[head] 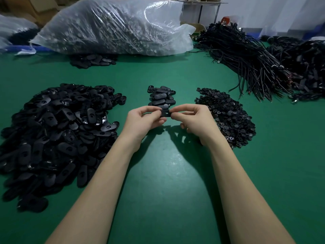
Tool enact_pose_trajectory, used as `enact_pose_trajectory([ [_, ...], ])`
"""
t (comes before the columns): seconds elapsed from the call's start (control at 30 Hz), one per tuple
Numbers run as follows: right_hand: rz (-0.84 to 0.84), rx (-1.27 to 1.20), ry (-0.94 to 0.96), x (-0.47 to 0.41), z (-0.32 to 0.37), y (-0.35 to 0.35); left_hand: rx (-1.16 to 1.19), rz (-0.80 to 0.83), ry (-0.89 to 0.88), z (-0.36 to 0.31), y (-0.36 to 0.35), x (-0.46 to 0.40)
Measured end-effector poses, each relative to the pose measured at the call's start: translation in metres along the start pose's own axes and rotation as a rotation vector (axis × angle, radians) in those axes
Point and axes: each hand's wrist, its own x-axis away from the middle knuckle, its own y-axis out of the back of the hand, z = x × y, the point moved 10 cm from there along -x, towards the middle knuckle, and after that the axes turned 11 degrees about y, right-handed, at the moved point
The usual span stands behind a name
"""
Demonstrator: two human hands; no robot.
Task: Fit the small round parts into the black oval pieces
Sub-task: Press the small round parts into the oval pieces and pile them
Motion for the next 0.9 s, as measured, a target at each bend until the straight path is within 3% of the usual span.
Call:
enact_pose_trajectory([
  [0.9,-0.074,0.008,-0.043,-0.001,-0.001,0.001,-0.118,0.081,-0.098,-0.014,-0.010,0.008],
])
